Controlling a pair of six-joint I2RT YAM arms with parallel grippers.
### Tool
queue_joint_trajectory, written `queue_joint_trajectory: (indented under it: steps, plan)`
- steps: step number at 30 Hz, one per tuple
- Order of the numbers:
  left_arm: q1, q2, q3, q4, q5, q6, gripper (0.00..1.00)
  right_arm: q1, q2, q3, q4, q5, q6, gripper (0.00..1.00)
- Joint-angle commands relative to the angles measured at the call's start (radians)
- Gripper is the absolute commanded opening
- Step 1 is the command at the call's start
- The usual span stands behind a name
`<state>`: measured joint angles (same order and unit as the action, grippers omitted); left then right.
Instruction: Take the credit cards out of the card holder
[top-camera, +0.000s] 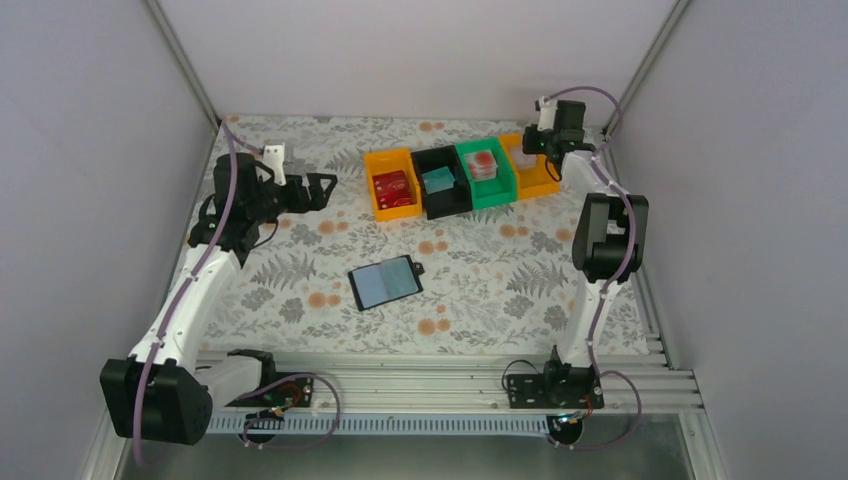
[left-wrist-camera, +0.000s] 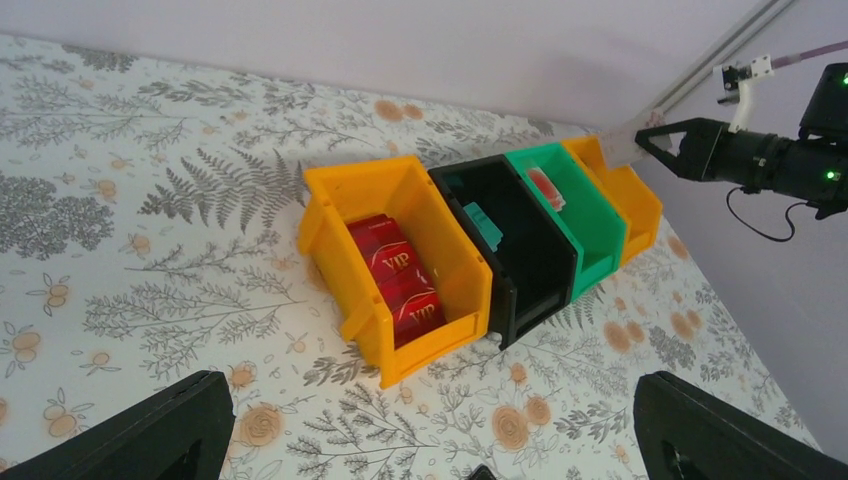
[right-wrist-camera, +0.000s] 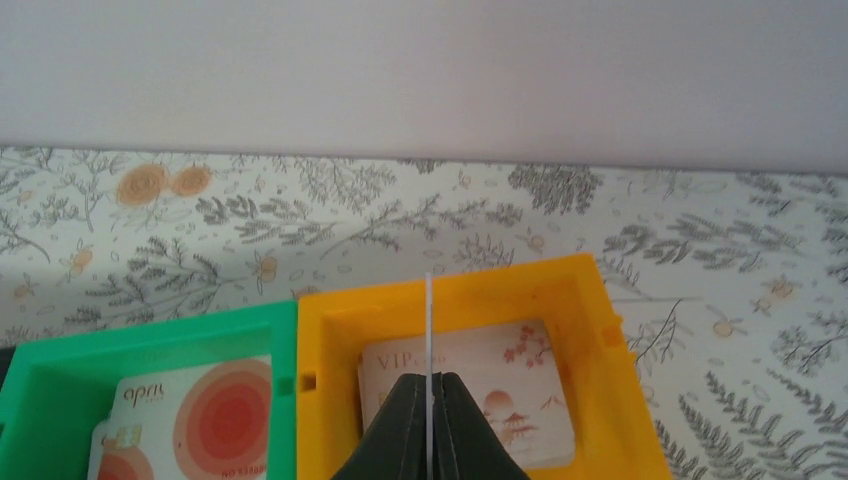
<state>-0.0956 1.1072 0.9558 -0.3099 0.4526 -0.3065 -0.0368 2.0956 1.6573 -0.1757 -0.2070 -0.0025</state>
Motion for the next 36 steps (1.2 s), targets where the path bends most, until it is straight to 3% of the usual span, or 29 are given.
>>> queue_joint_trajectory:
  steps: [1, 4, 9, 19, 26, 32, 36]
  plan:
    - [0.004, 0.001, -0.003, 0.026, 0.021, -0.003, 1.00, -0.004, 0.017, 0.058, 0.085, 0.037, -0.020, 0.04]
    - [0.004, 0.000, -0.004, 0.025, 0.020, 0.000, 1.00, 0.001, 0.033, 0.069, 0.040, 0.030, 0.005, 0.04]
    - [0.004, 0.001, -0.005, 0.023, 0.020, 0.008, 1.00, 0.022, -0.024, -0.071, 0.090, 0.016, 0.016, 0.04]
    - [0.005, 0.000, -0.013, 0.023, 0.017, 0.013, 1.00, 0.068, 0.018, 0.032, -0.021, -0.098, -0.020, 0.04]
    - [0.005, 0.005, 0.001, 0.020, 0.013, 0.023, 1.00, 0.090, 0.020, -0.011, -0.004, -0.086, 0.012, 0.04]
    - [0.004, 0.003, -0.004, 0.014, 0.016, 0.023, 1.00, 0.090, -0.001, 0.017, -0.038, -0.022, -0.014, 0.04]
    - [0.005, 0.007, -0.003, 0.014, 0.016, 0.021, 1.00, 0.088, -0.015, 0.033, -0.059, 0.262, 0.002, 0.04]
